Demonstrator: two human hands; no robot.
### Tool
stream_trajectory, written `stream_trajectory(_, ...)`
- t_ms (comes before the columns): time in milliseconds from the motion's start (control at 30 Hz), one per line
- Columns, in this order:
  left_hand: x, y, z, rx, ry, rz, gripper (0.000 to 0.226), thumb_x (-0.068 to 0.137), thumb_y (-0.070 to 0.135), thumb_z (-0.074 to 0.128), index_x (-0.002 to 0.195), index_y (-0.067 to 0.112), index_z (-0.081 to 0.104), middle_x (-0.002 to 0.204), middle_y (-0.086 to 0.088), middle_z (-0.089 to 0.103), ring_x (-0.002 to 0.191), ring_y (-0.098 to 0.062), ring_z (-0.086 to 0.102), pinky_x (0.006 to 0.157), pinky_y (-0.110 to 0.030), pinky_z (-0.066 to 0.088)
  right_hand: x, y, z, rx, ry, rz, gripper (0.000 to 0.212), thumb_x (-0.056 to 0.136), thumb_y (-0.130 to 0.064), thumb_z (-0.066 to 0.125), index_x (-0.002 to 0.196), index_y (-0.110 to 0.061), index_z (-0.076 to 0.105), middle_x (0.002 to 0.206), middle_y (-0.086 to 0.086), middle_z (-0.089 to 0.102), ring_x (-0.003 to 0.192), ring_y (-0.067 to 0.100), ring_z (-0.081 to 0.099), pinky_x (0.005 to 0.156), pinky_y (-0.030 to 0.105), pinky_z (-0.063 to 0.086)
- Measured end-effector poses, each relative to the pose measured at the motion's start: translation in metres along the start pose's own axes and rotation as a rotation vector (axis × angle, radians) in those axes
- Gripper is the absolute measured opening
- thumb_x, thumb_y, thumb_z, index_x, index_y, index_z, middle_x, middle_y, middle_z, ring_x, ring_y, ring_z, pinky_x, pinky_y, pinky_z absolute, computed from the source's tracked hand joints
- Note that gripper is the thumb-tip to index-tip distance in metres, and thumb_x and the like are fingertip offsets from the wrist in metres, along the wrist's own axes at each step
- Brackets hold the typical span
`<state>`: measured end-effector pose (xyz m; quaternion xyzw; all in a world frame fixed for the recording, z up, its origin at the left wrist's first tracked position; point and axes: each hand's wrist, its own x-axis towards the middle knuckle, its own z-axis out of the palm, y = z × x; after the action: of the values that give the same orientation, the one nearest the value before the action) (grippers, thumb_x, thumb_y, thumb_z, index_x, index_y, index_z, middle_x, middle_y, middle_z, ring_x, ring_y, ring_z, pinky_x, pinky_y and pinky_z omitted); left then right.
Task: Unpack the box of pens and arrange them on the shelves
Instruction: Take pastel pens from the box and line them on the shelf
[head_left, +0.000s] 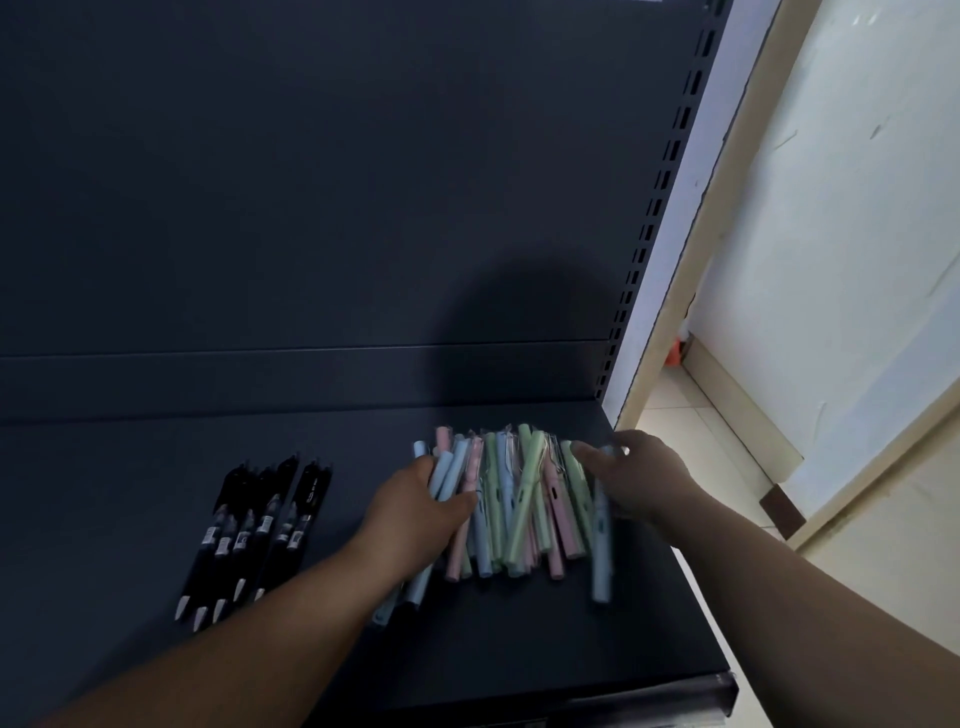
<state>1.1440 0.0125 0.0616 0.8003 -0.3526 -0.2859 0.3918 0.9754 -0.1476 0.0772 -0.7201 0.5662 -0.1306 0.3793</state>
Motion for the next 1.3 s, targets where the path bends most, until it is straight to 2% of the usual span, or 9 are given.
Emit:
stream_trajectory(100, -0.002, 0.001, 0.000, 0.012, 0.011, 0.014, 0.021, 0.086, 0.031, 0.066, 0.101, 0.021, 0.056, 0.079, 0.001, 0.060, 0.062, -0.009, 0.055, 0.050, -0.019, 0.041, -0.007, 0.000, 0.001, -0.007, -0.068, -0.051, 0.086, 0.072, -0.051, 0.078, 0.141, -0.014, 0.043, 0.127, 0.006, 0.059, 0.107, 0.023, 0.060, 0.091, 0.042, 0.054)
stream_trajectory(200, -0.003, 0.002, 0.001, 0.024, 0.020, 0.023, 0.018, 0.086, 0.031, 0.066, 0.097, 0.024, 0.054, 0.077, 0.001, 0.059, 0.058, -0.009, 0.054, 0.047, -0.018, 0.040, -0.017, 0.005, 0.002, -0.220, -0.081, -0.162, 0.070, 0.070, -0.048, 0.081, 0.127, -0.017, 0.055, 0.117, 0.002, 0.063, 0.091, 0.014, 0.056, 0.078, 0.028, 0.048)
stream_trajectory(300, -0.004, 0.001, 0.002, 0.025, 0.015, 0.028, 0.017, 0.087, 0.032, 0.066, 0.095, 0.025, 0.053, 0.073, 0.002, 0.057, 0.055, -0.008, 0.052, 0.043, -0.016, 0.038, -0.030, 0.012, 0.007, -0.351, -0.147, -0.253, 0.066, 0.063, -0.052, 0.081, 0.120, -0.032, 0.056, 0.115, -0.005, 0.061, 0.093, 0.012, 0.056, 0.073, 0.024, 0.042)
stream_trajectory(567, -0.004, 0.000, 0.002, 0.021, 0.021, 0.029, 0.022, 0.087, 0.032, 0.066, 0.103, 0.023, 0.053, 0.079, 0.001, 0.061, 0.060, -0.009, 0.055, 0.050, -0.019, 0.042, -0.029, 0.004, 0.007, -0.369, -0.081, -0.257, 0.053, 0.082, -0.019, 0.064, 0.134, -0.023, 0.055, 0.123, 0.000, 0.064, 0.110, 0.020, 0.057, 0.078, 0.020, 0.037)
stream_trajectory(733, -0.005, 0.000, 0.001, 0.013, 0.027, 0.028, 0.020, 0.086, 0.032, 0.066, 0.099, 0.022, 0.055, 0.083, -0.005, 0.063, 0.061, -0.013, 0.057, 0.052, -0.026, 0.051, -0.027, -0.007, 0.011, -0.204, 0.050, -0.300, 0.025, 0.085, -0.027, 0.068, 0.110, -0.022, 0.067, 0.102, -0.002, 0.070, 0.087, 0.017, 0.061, 0.067, 0.023, 0.037)
stream_trajectory(967, -0.005, -0.002, -0.002, -0.042, 0.018, 0.011, 0.025, 0.086, 0.032, 0.067, 0.106, 0.021, 0.058, 0.085, -0.005, 0.064, 0.061, -0.012, 0.058, 0.054, -0.024, 0.051, -0.029, 0.000, 0.020, -0.218, 0.032, -0.353, 0.064, 0.080, -0.052, 0.070, 0.136, -0.025, 0.053, 0.140, -0.002, 0.051, 0.123, 0.014, 0.051, 0.093, 0.022, 0.035)
stream_trajectory(1133, -0.005, -0.001, -0.004, -0.079, 0.006, -0.002, 0.025, 0.086, 0.034, 0.066, 0.105, 0.019, 0.059, 0.090, -0.008, 0.067, 0.068, -0.015, 0.061, 0.061, -0.031, 0.055, -0.039, 0.001, 0.027, -0.348, -0.266, -0.500, 0.121, 0.053, -0.077, 0.070, 0.152, -0.043, 0.009, 0.160, -0.019, 0.000, 0.147, 0.009, 0.006, 0.118, 0.038, 0.016)
stream_trajectory(1200, -0.005, 0.001, -0.005, -0.120, -0.006, -0.019, 0.025, 0.087, 0.036, 0.066, 0.103, 0.019, 0.060, 0.090, -0.009, 0.068, 0.069, -0.015, 0.062, 0.064, -0.031, 0.056, -0.039, -0.001, 0.029, -0.411, -0.300, -0.529, 0.118, 0.058, -0.077, 0.066, 0.152, -0.043, 0.004, 0.159, -0.021, -0.009, 0.147, 0.008, -0.001, 0.119, 0.036, 0.010)
stream_trajectory(1300, -0.008, 0.004, -0.010, -0.154, -0.016, -0.038, 0.022, 0.090, 0.039, 0.059, 0.098, 0.018, 0.061, 0.079, -0.003, 0.067, 0.058, -0.009, 0.059, 0.050, -0.017, 0.049, -0.036, -0.004, 0.031, -0.380, -0.263, -0.519, 0.100, 0.072, -0.070, 0.064, 0.152, -0.042, 0.011, 0.160, -0.019, -0.004, 0.148, 0.007, 0.003, 0.117, 0.030, 0.011)
